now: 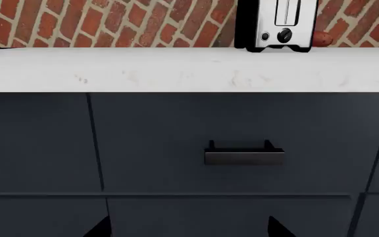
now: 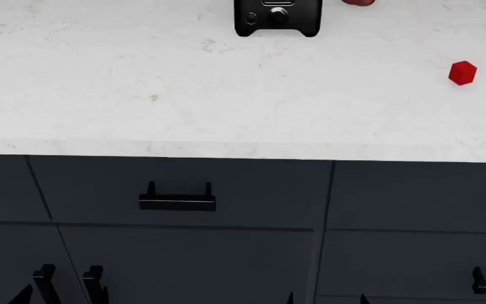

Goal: Open the right drawer.

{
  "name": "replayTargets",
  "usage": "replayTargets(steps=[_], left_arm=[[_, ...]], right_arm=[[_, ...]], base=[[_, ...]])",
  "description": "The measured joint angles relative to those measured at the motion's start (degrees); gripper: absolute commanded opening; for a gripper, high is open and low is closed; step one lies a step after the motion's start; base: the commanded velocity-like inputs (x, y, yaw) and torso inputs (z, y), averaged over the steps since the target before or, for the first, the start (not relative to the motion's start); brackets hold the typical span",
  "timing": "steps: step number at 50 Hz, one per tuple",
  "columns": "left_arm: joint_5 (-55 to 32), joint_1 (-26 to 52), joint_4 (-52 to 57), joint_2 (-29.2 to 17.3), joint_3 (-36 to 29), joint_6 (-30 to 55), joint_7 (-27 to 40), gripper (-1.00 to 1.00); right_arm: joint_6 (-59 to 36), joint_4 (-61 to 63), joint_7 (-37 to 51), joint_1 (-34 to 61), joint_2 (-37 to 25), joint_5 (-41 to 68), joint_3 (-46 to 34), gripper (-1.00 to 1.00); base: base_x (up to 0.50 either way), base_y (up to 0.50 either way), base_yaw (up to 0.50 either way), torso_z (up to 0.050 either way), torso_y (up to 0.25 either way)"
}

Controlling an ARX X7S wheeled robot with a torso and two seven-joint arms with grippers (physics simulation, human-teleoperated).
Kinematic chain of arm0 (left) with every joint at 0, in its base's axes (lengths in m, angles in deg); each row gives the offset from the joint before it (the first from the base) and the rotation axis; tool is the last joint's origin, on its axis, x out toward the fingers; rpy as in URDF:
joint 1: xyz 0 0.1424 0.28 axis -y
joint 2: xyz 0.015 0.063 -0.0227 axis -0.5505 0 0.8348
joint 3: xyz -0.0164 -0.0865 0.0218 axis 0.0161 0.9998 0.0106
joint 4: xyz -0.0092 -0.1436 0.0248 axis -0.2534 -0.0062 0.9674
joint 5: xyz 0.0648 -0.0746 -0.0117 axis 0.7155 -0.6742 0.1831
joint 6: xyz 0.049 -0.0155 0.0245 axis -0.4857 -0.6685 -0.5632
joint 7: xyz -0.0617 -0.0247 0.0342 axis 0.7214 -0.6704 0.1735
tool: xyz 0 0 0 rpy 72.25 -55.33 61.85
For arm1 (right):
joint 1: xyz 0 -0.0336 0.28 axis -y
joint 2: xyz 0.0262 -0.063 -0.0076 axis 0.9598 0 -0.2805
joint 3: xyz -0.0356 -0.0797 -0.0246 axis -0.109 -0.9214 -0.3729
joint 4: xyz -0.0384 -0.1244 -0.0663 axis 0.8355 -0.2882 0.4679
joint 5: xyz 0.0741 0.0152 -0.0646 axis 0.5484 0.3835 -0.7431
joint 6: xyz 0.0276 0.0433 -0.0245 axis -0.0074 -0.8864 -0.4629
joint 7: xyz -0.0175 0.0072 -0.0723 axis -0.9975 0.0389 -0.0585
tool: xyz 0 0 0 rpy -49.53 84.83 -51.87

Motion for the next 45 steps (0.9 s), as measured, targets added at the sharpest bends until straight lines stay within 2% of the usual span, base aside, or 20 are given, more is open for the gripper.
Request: replayTargets(steps=[33, 45], left_arm=[[-2.7, 0.0, -0.2, -3.9, -4.7, 0.2, 3.3, 1.0], [-3.5, 0.1, -0.5, -4.8, -5.8, 0.1, 4.3, 1.0]], right_arm=[[-0.2, 0.7, 4.2, 0.1, -3.4, 3.7, -3.9, 1.0], [0.0, 0.4, 5.1, 0.2, -4.3, 4.8, -5.0, 1.0]], base=[[0.0, 0.0, 0.0, 0.0, 0.0], [0.0, -0.27, 0.0, 0.0, 0.0]])
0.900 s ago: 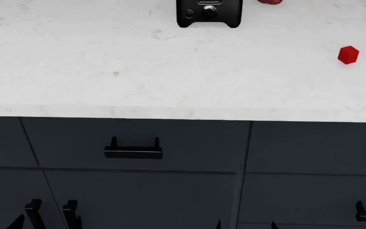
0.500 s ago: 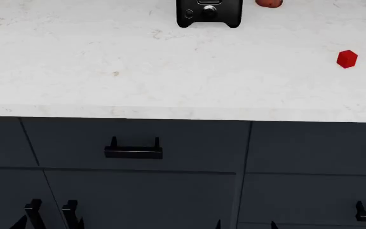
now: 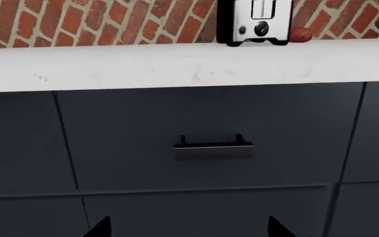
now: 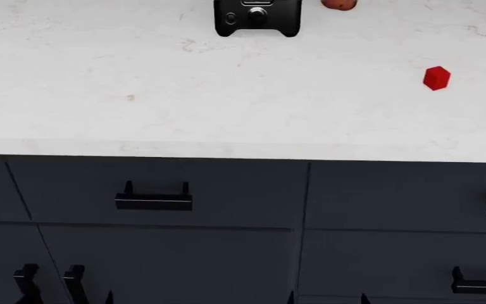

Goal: Open the right drawer.

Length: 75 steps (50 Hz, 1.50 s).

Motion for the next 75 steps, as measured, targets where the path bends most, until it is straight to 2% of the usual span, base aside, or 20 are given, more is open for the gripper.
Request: replayTargets(steps=[75], left_arm=[[-3.4, 0.5, -0.2, -3.6, -4.5, -0.7, 4.1, 1.0]], right_arm=[[0.9, -0.9, 4.3, 0.7, -3.8, 4.0, -4.3, 1.0]], base=[[0.0, -0.27, 0.0, 0.0, 0.0]])
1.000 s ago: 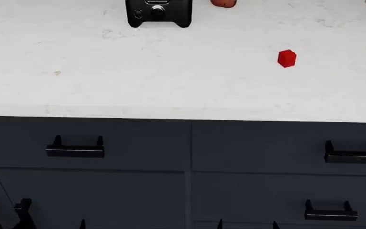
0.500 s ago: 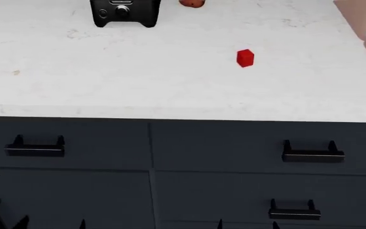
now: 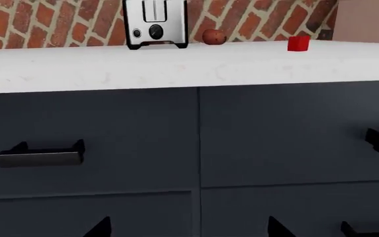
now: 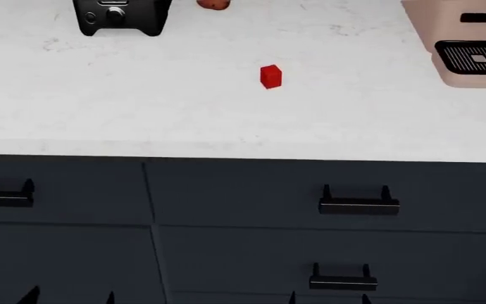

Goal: Open the right drawer.

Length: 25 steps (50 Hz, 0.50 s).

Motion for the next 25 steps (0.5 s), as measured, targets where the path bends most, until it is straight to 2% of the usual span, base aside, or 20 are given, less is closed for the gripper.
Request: replayTargets(steps=[14, 25], left_arm=[[-0.5, 0.1, 0.0, -0.5, -0.6, -0.2, 0.4, 1.0], [-1.2, 0.0, 0.0, -0.8, -0.9, -0.6, 0.6, 1.0]], right_arm=[[-0.6, 0.8, 0.7, -0.1, -0.5, 0.5, -0.6, 1.0], [-0.5, 1.0, 1.3, -0.1, -0.9, 0.6, -1.0, 1.0]], base=[[0.0, -0.27, 0.0, 0.0, 0.0], [0.0, 0.0, 0.0, 0.0, 0.0]])
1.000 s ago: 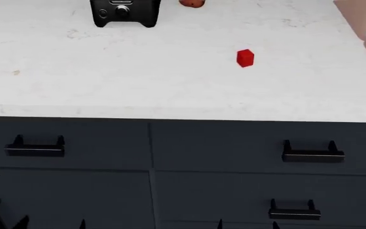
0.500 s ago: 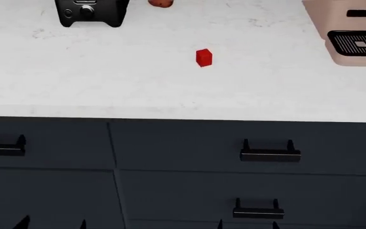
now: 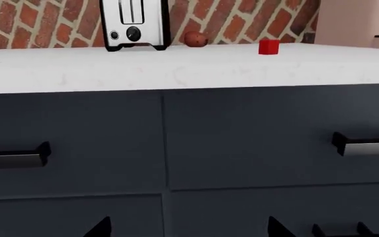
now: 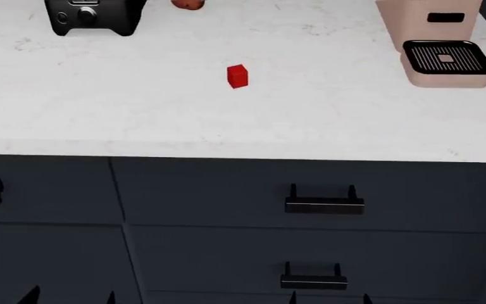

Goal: Open the right drawer.

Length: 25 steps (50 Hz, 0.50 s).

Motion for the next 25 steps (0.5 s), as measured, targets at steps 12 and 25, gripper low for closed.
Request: replayTargets(steps=[12, 25], left_arm=[[0.2, -0.3, 0.3, -0.7, -1.0, -1.1, -0.2, 1.0], [1.0, -0.6, 0.6, -1.5, -2.2, -2.1, -0.2, 1.0]], right_arm=[[0.6, -0.6, 0.4, 0.2, -0.3, 0.1, -0.4, 1.0], [0.7, -0.6, 0.9, 0.2, -0.6, 0.4, -0.8, 1.0]], base=[[0.0, 0.0, 0.0, 0.0, -0.031], [0.0, 0.0, 0.0, 0.0, -0.25]])
